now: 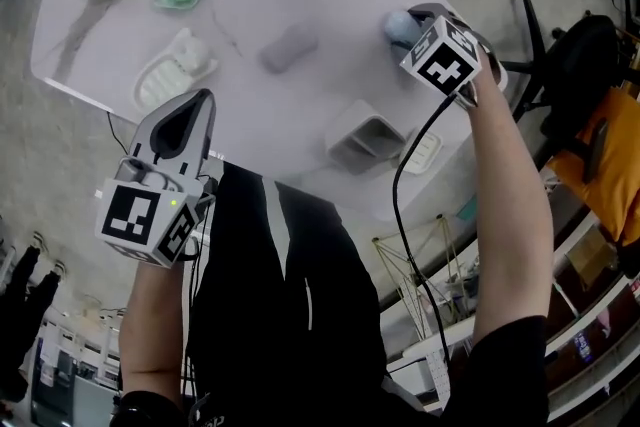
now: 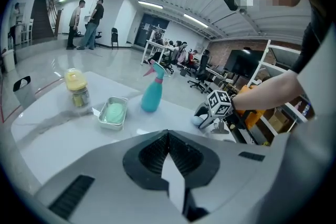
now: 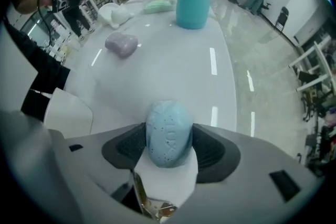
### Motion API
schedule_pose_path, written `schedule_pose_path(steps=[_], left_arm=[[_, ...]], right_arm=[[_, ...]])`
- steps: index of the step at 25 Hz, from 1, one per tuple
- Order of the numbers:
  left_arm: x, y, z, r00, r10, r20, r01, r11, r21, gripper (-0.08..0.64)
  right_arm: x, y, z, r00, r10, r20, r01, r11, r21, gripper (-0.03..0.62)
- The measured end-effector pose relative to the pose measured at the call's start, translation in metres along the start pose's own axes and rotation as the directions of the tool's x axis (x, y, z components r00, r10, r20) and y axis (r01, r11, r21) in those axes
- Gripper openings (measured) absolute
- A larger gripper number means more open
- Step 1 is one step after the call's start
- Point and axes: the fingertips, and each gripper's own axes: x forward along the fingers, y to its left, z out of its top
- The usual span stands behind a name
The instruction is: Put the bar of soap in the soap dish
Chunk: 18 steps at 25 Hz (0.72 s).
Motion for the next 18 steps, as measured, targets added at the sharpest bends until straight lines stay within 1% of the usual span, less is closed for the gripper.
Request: schedule_pose_path(steps=[1,4,6,11,14,18], left_arm=[[-0.001,0.000,-0.001,1.000,-0.001,-0.003,0.001,1.000,0.001,0.009],[-0.001,-0.007,-0.004,0.999,-0.029,-0.018,0.029,0.999,0.016,0.009],[-0.002,-0.013,-0.005,0.998,-0.053,-0.020,0.054,0.998,0.032,0.009],[-0.007,-0.018,-0.012,0.997,-0.070,-0.038,0.073,0.996,0.059,0.009],[-0.009,-0.017,-0.013,0.995,-0.080,-0.052,0.085,0.993,0.080,0.009],[-0.009,-0.018,-0.007,0.994,-0.094,-0.054,0.099,0.991,0.089,0.009]], right_arm=[[0.001,0.002,-0.004,1.000,0.007,0.003,-0.007,1.000,0.025,0.287],[-0.002,0.008,-0.010,1.000,0.006,-0.013,-0.006,0.999,0.033,0.287],[-0.012,0.014,-0.006,1.000,0.014,-0.004,-0.014,0.996,0.086,0.287],[-0.038,0.023,0.002,0.994,0.000,0.112,-0.028,0.968,0.248,0.285],[-0.053,0.028,-0.006,0.987,-0.033,0.156,-0.023,0.938,0.346,0.285],[-0.069,0.039,-0.028,0.977,-0.065,0.202,-0.046,0.864,0.501,0.285]])
